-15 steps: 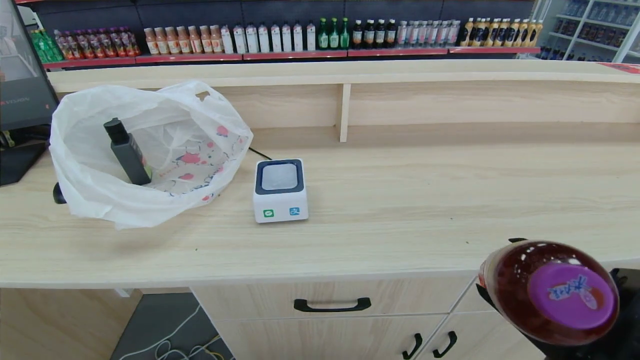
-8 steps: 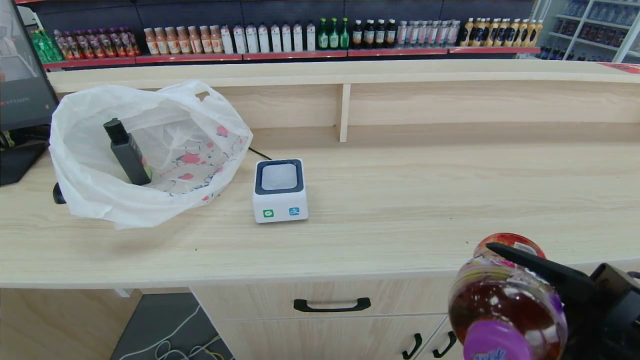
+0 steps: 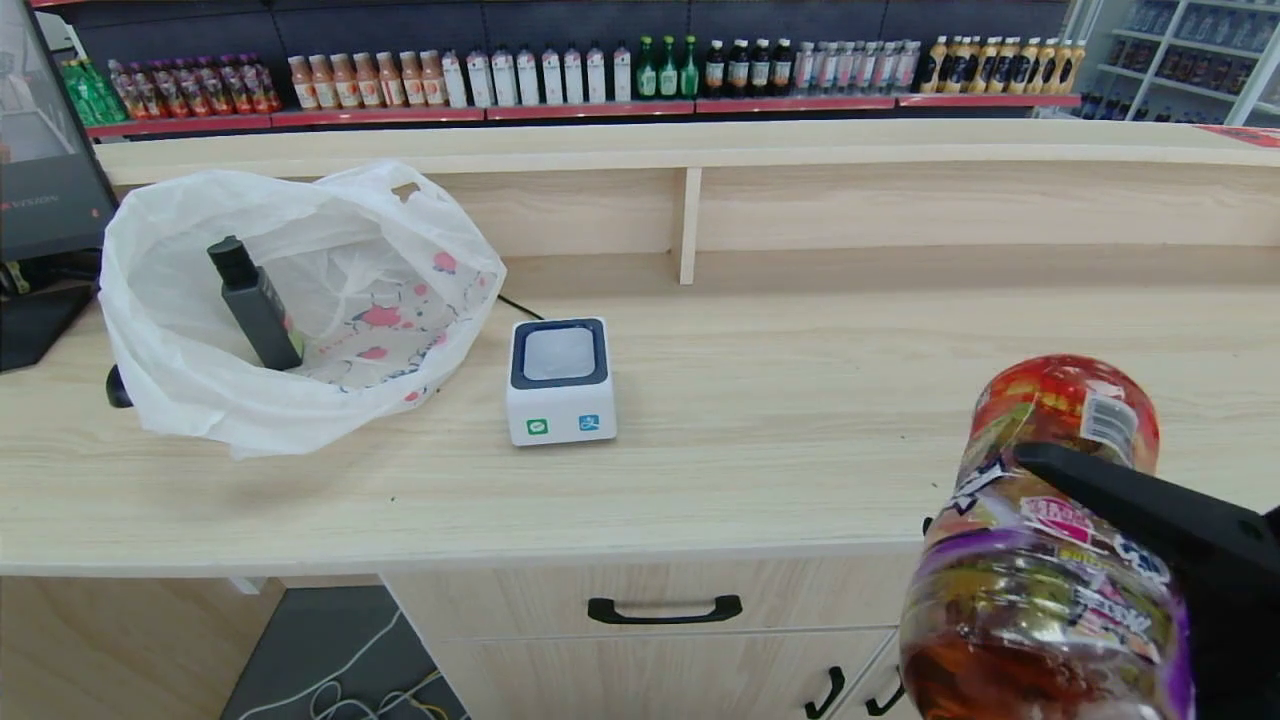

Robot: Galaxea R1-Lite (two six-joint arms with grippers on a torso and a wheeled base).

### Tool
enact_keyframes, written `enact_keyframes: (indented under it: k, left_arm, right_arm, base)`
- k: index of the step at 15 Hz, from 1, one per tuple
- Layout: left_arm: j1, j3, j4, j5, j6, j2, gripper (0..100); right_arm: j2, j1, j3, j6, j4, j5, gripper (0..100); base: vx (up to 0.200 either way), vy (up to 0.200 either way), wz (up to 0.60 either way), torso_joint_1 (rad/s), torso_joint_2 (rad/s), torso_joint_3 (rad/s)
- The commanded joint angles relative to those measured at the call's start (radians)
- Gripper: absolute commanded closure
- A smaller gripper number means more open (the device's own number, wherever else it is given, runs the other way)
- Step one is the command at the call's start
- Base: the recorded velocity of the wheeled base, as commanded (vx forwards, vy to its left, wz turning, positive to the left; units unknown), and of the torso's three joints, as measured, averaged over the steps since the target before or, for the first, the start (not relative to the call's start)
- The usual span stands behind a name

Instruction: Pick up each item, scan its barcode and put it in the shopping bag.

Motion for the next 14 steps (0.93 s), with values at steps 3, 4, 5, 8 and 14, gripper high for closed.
enact_keyframes:
  k: [3,4,5,8,14]
  left_arm:
    - [0.000,0.000,0.000,0.000,-0.001,0.000,0]
    - [0.000,0.000,0.000,0.000,-0.001,0.000,0]
    - [0.000,0.000,0.000,0.000,0.001,0.000,0]
    - [0.000,0.000,0.000,0.000,0.001,0.000,0]
    - [0.000,0.000,0.000,0.000,0.001,0.000,0]
  right_arm:
    - [-0.075,0.046,-0.002,-0.065,0.032,0.023,100]
    - [-0.059,0.047,-0.002,-0.076,0.032,0.048,100]
    - [-0.036,0.047,-0.010,-0.076,0.032,0.091,100]
    - [0.053,0.070,-0.044,-0.073,0.027,0.158,100]
    - [0.111,0.105,-0.126,-0.041,0.018,0.209,100]
  base:
    - [0.000,0.000,0.00,0.000,0.00,0.000]
    - [0.000,0.000,0.00,0.000,0.00,0.000]
    - [0.000,0.000,0.00,0.000,0.00,0.000]
    - [0.000,0.000,0.00,0.000,0.00,0.000]
    - [0.000,0.000,0.00,0.000,0.00,0.000]
